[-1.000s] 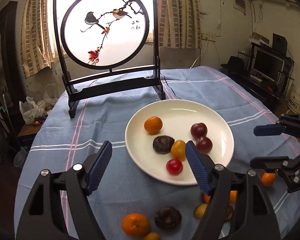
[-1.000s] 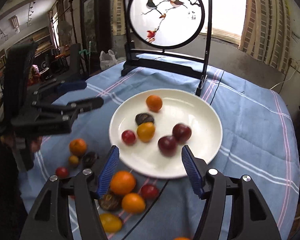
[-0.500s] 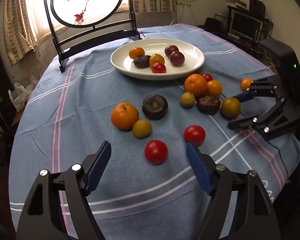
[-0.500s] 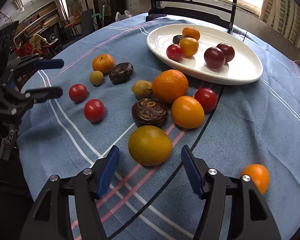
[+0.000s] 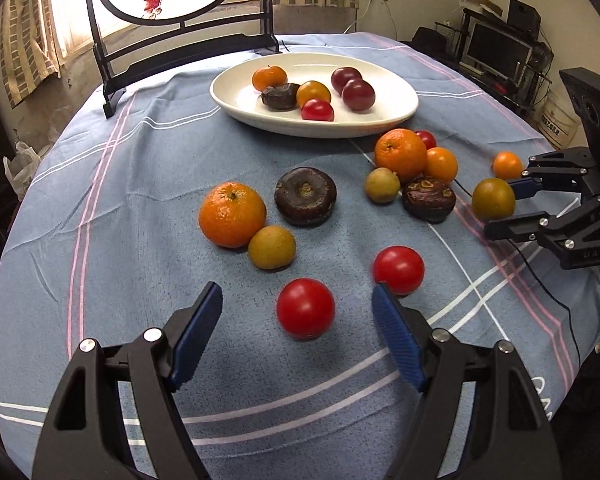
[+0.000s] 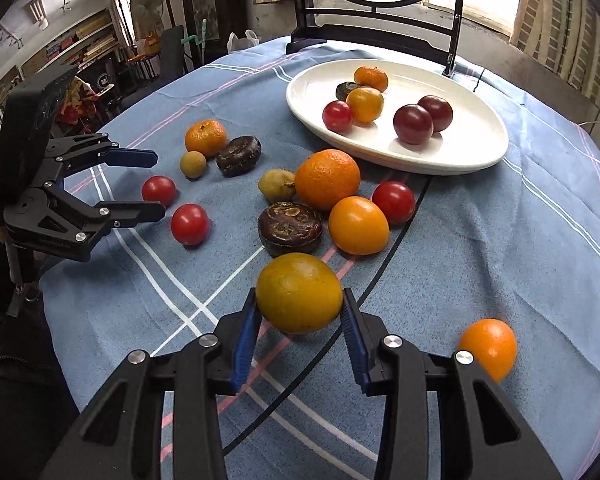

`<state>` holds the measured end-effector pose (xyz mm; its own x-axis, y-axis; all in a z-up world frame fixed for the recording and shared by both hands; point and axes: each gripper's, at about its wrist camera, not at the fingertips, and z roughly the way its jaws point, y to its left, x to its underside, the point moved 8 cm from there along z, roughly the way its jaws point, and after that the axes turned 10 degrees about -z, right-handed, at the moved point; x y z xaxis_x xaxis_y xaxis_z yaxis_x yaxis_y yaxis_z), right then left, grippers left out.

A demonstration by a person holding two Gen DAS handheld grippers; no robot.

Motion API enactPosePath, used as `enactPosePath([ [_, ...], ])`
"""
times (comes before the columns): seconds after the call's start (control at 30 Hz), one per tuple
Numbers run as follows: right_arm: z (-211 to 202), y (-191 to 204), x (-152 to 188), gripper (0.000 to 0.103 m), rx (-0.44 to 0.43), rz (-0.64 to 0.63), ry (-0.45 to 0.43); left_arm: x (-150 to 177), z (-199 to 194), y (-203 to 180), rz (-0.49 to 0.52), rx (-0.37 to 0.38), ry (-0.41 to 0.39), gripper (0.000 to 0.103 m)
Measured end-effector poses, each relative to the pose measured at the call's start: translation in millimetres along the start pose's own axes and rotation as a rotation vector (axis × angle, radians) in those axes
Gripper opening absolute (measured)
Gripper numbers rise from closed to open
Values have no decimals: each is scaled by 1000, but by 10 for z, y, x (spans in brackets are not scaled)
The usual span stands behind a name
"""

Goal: Organize fruits
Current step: 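Grasp another red tomato with the left tool while the right tool grasps a yellow fruit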

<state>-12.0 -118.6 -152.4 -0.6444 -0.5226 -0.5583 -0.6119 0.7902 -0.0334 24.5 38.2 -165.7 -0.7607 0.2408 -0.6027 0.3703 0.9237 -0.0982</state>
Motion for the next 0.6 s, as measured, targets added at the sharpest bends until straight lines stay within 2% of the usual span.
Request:
enactPosePath([
  [0.03,7,8,-1,40,-4,0,0,4,9,5,-6,3,3,73],
  [0.17,17,26,-5,40,-9,-1,-3,51,105,58,-44,16,61,51],
  [0.2,15,26,-5,40,-9,0,-3,44,97,57,-44,14,50,49],
  [0.3,8,25,1,40,-6,3,-5,38,85,34,-58,52,55,28],
  [0.6,-59,34,25,40,0,-1,-15,-75,-159,-123,-20,60,-16,27],
])
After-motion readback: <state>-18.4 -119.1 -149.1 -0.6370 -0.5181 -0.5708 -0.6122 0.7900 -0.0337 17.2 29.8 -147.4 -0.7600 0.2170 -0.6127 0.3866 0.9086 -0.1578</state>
